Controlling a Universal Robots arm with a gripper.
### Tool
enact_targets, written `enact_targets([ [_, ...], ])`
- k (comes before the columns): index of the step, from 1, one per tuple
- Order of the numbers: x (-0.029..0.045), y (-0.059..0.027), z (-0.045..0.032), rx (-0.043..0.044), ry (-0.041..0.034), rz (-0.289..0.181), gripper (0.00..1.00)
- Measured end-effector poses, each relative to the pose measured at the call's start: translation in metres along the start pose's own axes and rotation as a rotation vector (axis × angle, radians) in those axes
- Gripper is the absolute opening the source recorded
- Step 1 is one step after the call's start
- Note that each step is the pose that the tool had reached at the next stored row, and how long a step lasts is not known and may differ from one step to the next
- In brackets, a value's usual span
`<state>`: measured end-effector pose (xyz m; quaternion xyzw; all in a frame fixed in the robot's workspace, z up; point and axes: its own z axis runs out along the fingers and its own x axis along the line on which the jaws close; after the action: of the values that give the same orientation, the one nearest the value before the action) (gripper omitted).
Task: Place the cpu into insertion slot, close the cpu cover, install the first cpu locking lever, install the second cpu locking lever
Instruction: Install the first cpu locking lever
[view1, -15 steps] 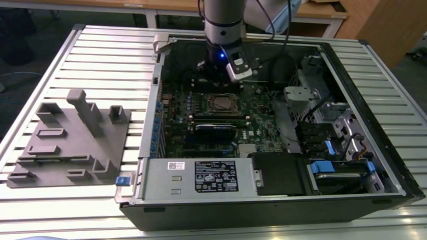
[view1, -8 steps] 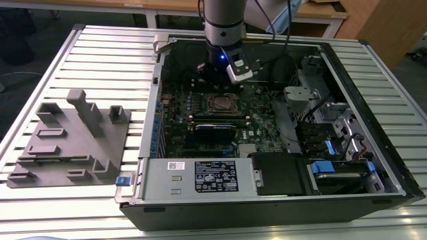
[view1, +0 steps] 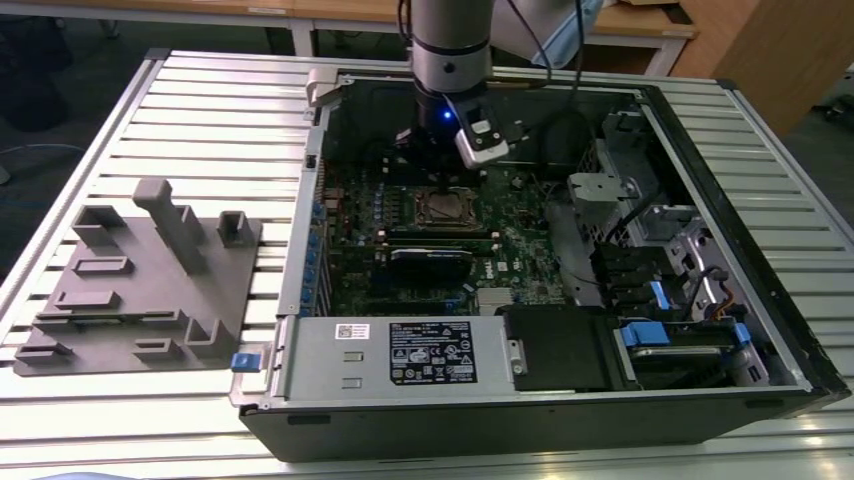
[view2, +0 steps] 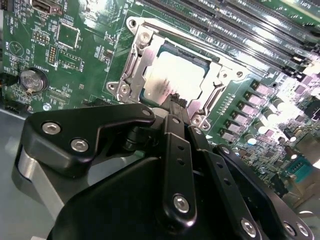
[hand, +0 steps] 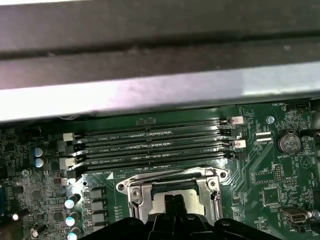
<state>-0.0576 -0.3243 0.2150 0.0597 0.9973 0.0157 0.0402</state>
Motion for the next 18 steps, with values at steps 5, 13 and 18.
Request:
enact_targets([
  [5,-0.0076,-0.0001,0.0006,0.002,0.0155,0.002,0.11],
  [13,-0.013,-0.0086,0.0007,0.0045,0.0331,0.005,0.11],
  [18,-0.0132,-0.01,0.0004,0.0048,0.0338,0.005,0.11],
])
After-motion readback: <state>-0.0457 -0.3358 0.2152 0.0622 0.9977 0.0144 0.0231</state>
